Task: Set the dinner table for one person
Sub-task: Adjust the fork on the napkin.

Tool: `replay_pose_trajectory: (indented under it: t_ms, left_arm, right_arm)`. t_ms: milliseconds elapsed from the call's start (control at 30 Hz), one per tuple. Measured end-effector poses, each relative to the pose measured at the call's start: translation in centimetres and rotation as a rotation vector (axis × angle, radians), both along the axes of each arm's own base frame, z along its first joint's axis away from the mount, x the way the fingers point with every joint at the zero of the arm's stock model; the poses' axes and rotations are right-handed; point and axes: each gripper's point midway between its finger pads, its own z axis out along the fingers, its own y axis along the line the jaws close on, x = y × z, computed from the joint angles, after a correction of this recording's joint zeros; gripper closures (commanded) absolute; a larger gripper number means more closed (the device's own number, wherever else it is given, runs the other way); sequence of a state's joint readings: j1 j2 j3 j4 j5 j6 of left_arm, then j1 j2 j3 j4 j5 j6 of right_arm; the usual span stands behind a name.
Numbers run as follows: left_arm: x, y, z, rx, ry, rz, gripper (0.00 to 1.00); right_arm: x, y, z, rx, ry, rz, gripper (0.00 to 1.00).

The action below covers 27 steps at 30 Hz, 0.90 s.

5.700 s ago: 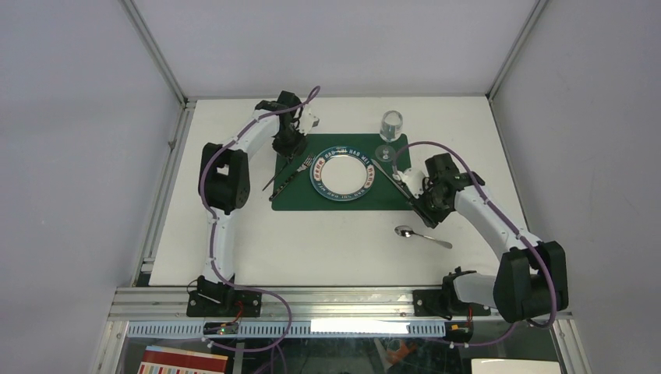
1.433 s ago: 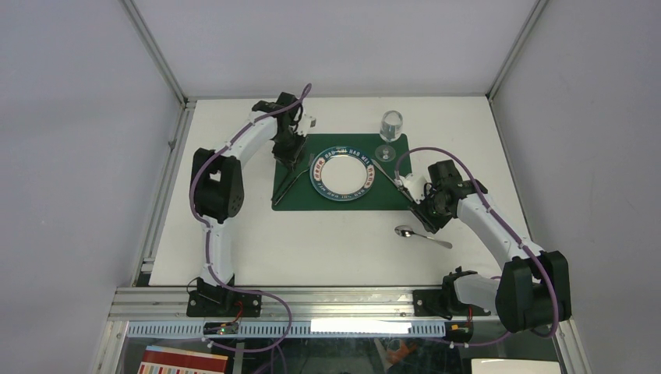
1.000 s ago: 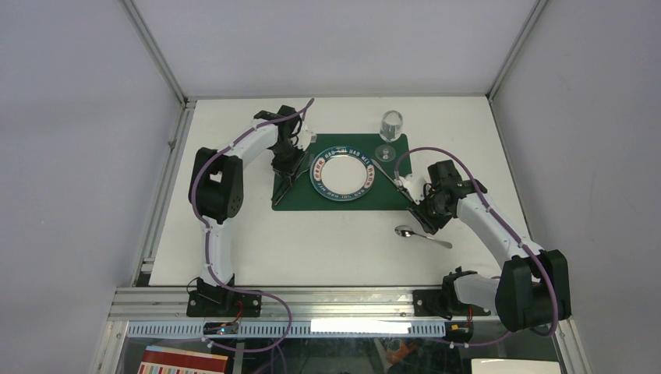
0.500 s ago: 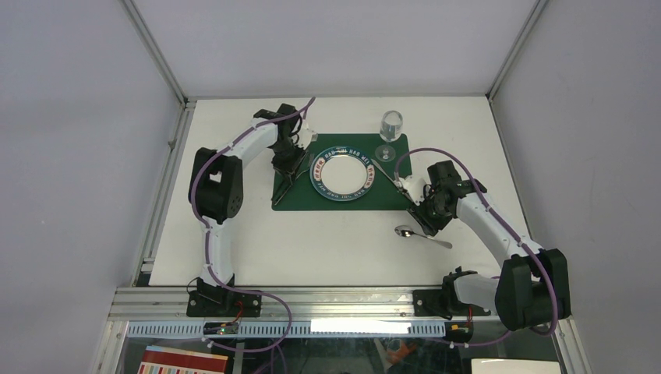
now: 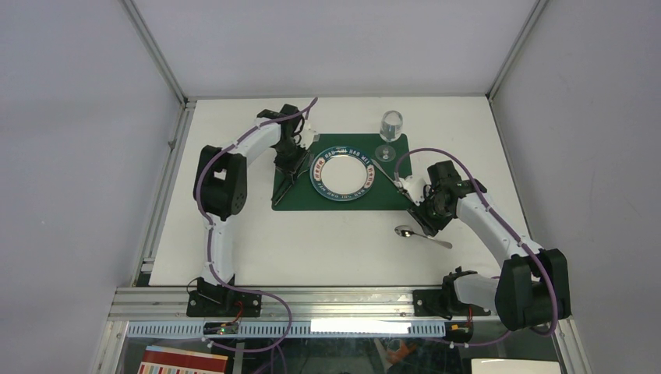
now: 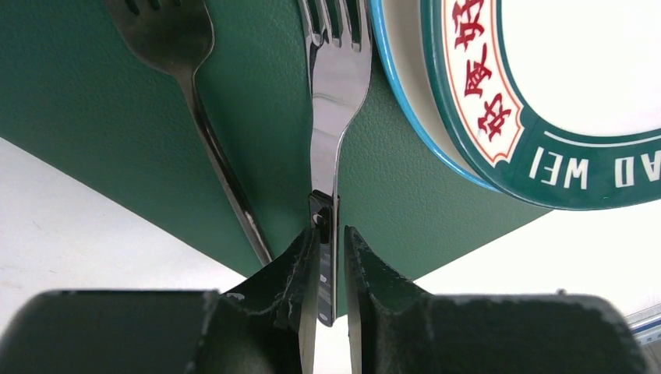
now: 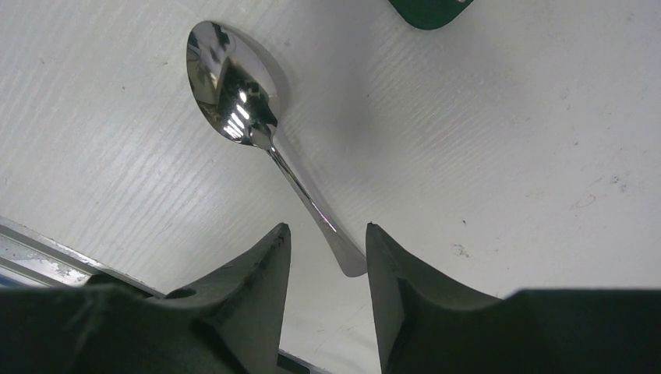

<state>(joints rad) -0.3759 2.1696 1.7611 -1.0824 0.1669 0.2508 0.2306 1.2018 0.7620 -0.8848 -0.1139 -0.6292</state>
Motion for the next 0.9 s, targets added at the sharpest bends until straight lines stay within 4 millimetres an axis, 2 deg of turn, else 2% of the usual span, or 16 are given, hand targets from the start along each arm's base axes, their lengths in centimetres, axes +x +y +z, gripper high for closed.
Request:
replay_pose_trajectory:
  t_ms: [667, 900]
  left_arm:
    - [-0.1, -0.9, -0.6, 0.041, 0.003, -0.030, 0.84]
    - [-1.0, -3.5, -0.6, 0.035, 0.010, -0.087, 0.85]
  right_arm:
    - [-0.2, -0.1, 0.0, 0.000, -0.003, 0.000, 0.57]
    - [-0.3, -0.1, 0.0, -0.001, 0.000, 0.000, 0.57]
